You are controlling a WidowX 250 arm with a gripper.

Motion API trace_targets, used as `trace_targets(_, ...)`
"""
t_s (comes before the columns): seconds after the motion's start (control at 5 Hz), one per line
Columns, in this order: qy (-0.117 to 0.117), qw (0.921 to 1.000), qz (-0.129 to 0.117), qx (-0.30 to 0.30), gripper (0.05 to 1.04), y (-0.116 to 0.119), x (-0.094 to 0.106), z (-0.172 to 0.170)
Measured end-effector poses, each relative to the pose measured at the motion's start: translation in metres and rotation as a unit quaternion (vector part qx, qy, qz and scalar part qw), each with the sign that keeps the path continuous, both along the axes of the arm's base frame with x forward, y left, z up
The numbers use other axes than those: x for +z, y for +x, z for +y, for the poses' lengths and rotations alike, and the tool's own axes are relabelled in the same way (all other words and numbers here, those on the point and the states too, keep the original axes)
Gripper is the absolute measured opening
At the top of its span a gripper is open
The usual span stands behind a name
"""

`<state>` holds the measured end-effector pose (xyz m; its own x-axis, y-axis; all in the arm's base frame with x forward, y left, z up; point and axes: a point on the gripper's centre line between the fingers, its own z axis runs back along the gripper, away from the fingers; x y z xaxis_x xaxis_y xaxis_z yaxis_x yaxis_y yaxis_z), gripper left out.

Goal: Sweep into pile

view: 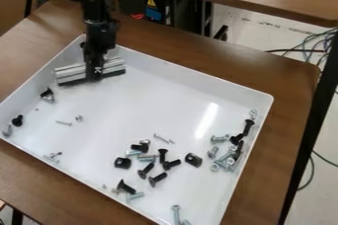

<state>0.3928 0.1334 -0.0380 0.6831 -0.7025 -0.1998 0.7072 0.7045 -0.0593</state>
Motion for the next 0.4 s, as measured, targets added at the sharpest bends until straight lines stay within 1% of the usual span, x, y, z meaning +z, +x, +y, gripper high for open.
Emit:
trace_targets(0.2,0.005,0.9997,-0.017,-0.018,0.363,0.0085,0.0013,0.0017)
trace_targets(0.4,-0.003,0.9997,-0.017,-0.017,0.363,0.0089,-0.0013,0.0022)
